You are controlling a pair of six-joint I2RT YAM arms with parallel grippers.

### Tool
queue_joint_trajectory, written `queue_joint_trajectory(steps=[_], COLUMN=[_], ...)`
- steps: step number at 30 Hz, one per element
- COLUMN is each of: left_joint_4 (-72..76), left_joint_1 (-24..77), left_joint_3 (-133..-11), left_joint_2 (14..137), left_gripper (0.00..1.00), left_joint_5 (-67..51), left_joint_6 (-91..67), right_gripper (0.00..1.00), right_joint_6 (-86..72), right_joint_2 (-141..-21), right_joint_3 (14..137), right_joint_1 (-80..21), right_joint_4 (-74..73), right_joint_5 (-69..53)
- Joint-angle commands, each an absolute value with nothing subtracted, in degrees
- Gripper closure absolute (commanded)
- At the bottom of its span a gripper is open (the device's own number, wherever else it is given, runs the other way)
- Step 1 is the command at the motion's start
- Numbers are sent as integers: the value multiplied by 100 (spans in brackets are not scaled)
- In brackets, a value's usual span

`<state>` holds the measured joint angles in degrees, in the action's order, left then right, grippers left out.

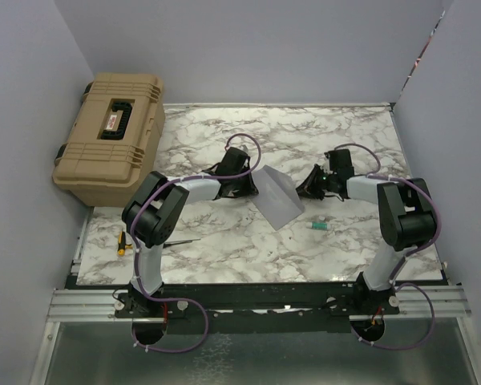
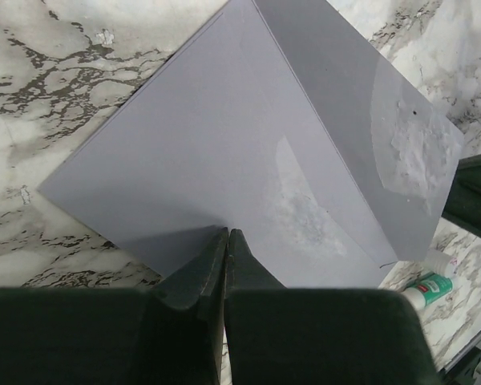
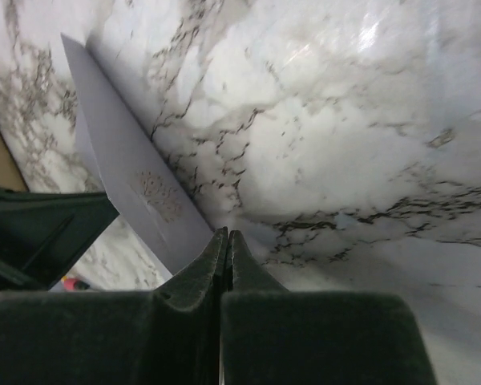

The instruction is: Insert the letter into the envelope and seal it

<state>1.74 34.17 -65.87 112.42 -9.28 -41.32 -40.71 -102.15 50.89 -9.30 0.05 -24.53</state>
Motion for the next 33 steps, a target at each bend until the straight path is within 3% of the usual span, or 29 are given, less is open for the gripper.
queue_joint_trajectory(steps=[1, 12, 22, 33], left_joint_4=[-612, -650, -640, -573], left_joint_1=[3462, 3481, 3481, 3465], left_joint_3=[-6537, -6658, -6573, -6586], left_joint_2=[11579, 11693, 11755, 11700], left_gripper=[98, 98, 99, 100], left_joint_5=[-470, -507, -455, -684], left_joint_6=[-4034, -4104, -4206, -4251], right_gripper=[99, 99, 94, 84], right_joint_6=[-4238, -3925, -2850, -2253], right_joint_2=[-10014, -10244, -10042, -10506], right_joint_3=[4744, 4632, 5408, 5885], right_joint_1=[-903, -1071, -2157, -3034], right_joint_4=[650, 655, -936, -1308], right_joint_5=[-3384, -3381, -845, 625])
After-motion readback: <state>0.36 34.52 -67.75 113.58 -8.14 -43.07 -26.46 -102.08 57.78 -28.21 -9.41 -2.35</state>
